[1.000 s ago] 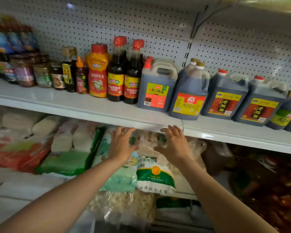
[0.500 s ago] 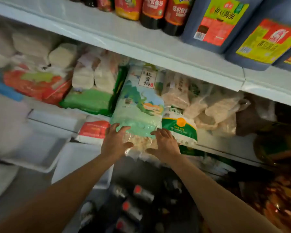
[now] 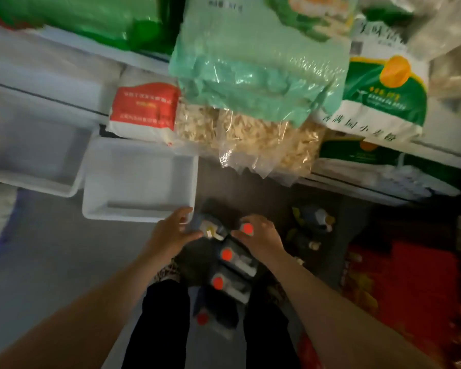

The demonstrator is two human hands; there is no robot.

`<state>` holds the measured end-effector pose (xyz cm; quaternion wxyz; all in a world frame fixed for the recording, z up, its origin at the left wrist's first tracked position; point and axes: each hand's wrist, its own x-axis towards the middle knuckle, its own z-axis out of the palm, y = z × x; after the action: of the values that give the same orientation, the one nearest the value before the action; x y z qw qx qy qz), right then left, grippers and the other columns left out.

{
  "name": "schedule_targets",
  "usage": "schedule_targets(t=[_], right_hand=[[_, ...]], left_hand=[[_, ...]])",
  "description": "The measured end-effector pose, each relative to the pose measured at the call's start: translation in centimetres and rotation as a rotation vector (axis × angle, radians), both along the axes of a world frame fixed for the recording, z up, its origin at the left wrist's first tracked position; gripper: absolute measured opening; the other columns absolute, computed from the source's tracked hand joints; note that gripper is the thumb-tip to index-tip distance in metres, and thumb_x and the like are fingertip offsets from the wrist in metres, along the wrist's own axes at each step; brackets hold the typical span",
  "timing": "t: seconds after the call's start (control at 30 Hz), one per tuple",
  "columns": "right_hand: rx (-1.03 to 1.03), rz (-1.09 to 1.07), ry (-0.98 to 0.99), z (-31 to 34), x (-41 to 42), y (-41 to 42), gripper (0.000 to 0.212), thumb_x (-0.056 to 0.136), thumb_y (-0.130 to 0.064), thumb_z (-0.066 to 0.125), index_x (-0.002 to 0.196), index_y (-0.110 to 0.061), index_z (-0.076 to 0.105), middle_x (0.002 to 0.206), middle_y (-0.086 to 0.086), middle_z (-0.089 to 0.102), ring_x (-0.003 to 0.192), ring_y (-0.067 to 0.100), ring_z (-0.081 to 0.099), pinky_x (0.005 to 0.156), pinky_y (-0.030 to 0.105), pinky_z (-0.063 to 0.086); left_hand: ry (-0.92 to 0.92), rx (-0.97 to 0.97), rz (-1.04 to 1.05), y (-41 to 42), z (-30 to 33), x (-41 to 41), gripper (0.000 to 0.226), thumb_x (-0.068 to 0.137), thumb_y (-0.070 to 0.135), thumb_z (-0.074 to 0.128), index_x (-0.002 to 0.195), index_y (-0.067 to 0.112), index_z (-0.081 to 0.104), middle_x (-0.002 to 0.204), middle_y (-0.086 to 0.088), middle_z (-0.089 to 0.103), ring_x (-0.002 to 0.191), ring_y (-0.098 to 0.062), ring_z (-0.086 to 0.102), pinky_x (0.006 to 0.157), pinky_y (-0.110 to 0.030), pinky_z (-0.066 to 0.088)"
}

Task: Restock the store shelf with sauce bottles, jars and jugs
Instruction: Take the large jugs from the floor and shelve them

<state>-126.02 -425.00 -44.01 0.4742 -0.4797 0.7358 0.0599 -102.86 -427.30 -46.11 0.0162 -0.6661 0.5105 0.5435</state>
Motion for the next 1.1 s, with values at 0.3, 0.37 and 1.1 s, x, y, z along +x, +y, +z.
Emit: schedule_targets(t=[0.3, 0.37, 1.1], right_hand=[[0.122, -0.247, -0.172, -16.9, 2.2, 4.1, 0.034, 0.095, -0.036, 0.066, 0.123, -0.017, 0.066, 0.121, 0.006, 0.067, 0.113, 0.023, 0.063, 0.097, 0.038, 0.049], [0.119, -0.27, -0.185, -19.5, 2.5, 4.6, 0.034, 0.094, -0.036, 0.068, 0.123, -0.018, 0.067, 0.128, 0.005, 0.065, 0.117, 0.024, 0.061, 0.1, 0.039, 0.047], [-0.12, -0.548, -0.266, -29.1, 3.6, 5.0, 0.025, 0.103, -0.037, 0.052, 0.12, -0.02, 0.059, 0.108, 0.002, 0.068, 0.1, 0.018, 0.062, 0.086, 0.029, 0.044]], left_hand=[[0.008, 0.039, -0.268, 1.7, -17.2, -0.6, 0.078, 0.08, 0.036, 0.079, 0.147, 0.025, 0.043, 0.147, -0.002, 0.049, 0.135, -0.022, 0.045, 0.109, -0.035, 0.035], [0.044, 0.028, -0.319, 1.2, -19.6, -0.9, 0.081, 0.08, 0.027, 0.081, 0.15, 0.026, 0.039, 0.153, -0.001, 0.041, 0.141, -0.021, 0.037, 0.114, -0.038, 0.031], [0.183, -0.128, -0.545, -3.5, -28.4, -3.1, 0.065, 0.078, 0.067, 0.06, 0.131, 0.034, 0.043, 0.146, 0.005, 0.048, 0.132, -0.016, 0.047, 0.107, -0.044, 0.042]])
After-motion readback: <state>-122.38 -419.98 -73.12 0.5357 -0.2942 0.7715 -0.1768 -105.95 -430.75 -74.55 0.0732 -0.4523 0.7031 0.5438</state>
